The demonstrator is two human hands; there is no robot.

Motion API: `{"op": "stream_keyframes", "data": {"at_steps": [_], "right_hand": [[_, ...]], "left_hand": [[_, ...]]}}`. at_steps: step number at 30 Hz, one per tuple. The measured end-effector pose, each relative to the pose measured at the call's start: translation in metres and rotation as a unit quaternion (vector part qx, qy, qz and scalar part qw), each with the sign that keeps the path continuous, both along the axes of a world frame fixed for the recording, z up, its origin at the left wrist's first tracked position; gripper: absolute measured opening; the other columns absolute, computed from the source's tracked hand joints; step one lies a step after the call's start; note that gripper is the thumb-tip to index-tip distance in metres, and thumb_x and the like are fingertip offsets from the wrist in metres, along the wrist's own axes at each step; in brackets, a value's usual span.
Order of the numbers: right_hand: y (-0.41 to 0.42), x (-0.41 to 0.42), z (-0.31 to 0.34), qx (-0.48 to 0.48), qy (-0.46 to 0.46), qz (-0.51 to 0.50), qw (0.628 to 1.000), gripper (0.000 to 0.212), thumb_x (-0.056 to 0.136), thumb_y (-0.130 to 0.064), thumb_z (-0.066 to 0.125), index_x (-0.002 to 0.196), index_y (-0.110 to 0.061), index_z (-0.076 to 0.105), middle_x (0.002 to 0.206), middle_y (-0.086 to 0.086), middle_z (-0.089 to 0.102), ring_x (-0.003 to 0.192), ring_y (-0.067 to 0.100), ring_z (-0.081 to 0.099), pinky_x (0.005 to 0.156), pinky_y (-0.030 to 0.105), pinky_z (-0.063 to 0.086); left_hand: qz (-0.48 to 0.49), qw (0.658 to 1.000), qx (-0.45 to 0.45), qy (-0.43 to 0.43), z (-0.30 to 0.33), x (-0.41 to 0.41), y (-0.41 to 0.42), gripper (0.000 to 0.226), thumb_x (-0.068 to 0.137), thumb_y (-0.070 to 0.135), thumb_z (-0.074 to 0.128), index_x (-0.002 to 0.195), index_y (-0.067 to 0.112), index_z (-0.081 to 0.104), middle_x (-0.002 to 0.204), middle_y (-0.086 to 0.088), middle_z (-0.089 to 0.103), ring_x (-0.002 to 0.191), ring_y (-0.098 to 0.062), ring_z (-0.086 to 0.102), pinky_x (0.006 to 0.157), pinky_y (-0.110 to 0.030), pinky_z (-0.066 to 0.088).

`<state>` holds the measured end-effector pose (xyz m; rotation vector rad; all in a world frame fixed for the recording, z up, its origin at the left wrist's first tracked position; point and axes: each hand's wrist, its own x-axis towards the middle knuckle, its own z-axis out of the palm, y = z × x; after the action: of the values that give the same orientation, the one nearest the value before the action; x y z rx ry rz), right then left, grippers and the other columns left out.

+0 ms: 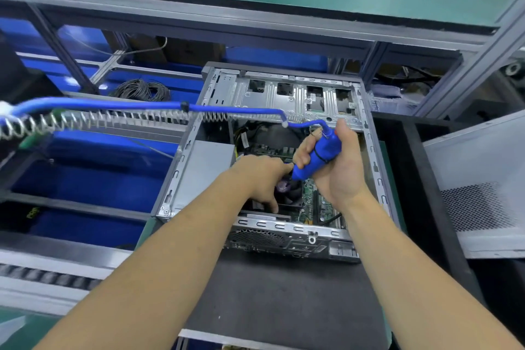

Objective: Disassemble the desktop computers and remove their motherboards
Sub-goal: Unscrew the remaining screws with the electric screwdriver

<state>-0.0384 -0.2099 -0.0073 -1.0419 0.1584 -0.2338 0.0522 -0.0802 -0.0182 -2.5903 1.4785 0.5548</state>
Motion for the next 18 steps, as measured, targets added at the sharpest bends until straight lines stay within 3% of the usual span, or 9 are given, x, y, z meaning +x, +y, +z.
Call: {"op": "stream_keyframes", "data": {"at_steps": [3, 6, 10, 12, 15, 18], "right_hand": [[0.017, 0.013, 0.001, -0.010, 0.009, 0.005, 1.000, 0.054, 0.088, -0.056, 0.042, 0.067, -0.007, 0.051, 0.056, 0.010, 0.048, 0.057, 0.023, 0.043, 0.058, 0.029, 0.044], [0.033, 0.021, -0.004, -0.053, 0.025, 0.026, 0.998, 0.058, 0.086, -0.059, 0.047, 0.066, -0.005, 0.053, 0.056, 0.012, 0.051, 0.058, 0.025, 0.045, 0.060, 0.031, 0.044], [0.048, 0.033, -0.010, -0.094, 0.030, 0.048, 0.994, 0.059, 0.082, -0.062, 0.052, 0.060, -0.009, 0.059, 0.055, 0.014, 0.052, 0.060, 0.026, 0.047, 0.064, 0.033, 0.044], [0.048, 0.035, -0.012, -0.099, 0.040, 0.052, 0.993, 0.060, 0.081, -0.064, 0.053, 0.059, -0.009, 0.060, 0.055, 0.014, 0.053, 0.060, 0.026, 0.047, 0.063, 0.031, 0.046], [0.049, 0.035, -0.015, -0.098, 0.060, 0.057, 0.992, 0.063, 0.082, -0.063, 0.053, 0.060, -0.004, 0.058, 0.058, 0.016, 0.051, 0.060, 0.026, 0.046, 0.063, 0.032, 0.044], [0.050, 0.036, -0.017, -0.099, 0.066, 0.049, 0.992, 0.059, 0.086, -0.055, 0.051, 0.061, -0.002, 0.056, 0.059, 0.016, 0.049, 0.061, 0.026, 0.045, 0.064, 0.036, 0.041]], "left_hand": [[-0.007, 0.992, 0.070, -0.107, 0.019, 0.013, 0.009, 0.052, 0.075, 0.043, 0.080, 0.121, 0.029, 0.060, 0.119, 0.002, 0.067, 0.115, -0.023, 0.062, 0.095, -0.034, 0.043], [0.005, 0.982, 0.101, -0.161, 0.032, 0.023, 0.025, 0.028, 0.084, 0.036, 0.070, 0.109, 0.024, 0.063, 0.110, 0.001, 0.067, 0.107, -0.023, 0.062, 0.075, -0.032, 0.036], [0.027, 0.989, 0.105, -0.105, 0.033, 0.022, 0.034, 0.040, 0.081, 0.053, 0.073, 0.109, 0.026, 0.065, 0.103, 0.002, 0.061, 0.102, -0.020, 0.056, 0.075, -0.031, 0.039], [0.038, 0.985, 0.137, -0.095, 0.028, 0.020, 0.031, 0.038, 0.088, 0.056, 0.066, 0.110, 0.026, 0.063, 0.107, 0.005, 0.057, 0.113, -0.020, 0.052, 0.087, -0.035, 0.042], [0.013, 0.973, 0.190, -0.132, 0.023, 0.019, 0.028, 0.058, 0.088, 0.074, 0.050, 0.128, 0.032, 0.059, 0.127, 0.010, 0.056, 0.127, -0.021, 0.046, 0.109, -0.041, 0.036], [0.018, 0.970, 0.192, -0.148, 0.024, 0.015, 0.027, 0.054, 0.088, 0.072, 0.053, 0.123, 0.032, 0.061, 0.126, 0.009, 0.056, 0.126, -0.022, 0.047, 0.111, -0.048, 0.030]]}}
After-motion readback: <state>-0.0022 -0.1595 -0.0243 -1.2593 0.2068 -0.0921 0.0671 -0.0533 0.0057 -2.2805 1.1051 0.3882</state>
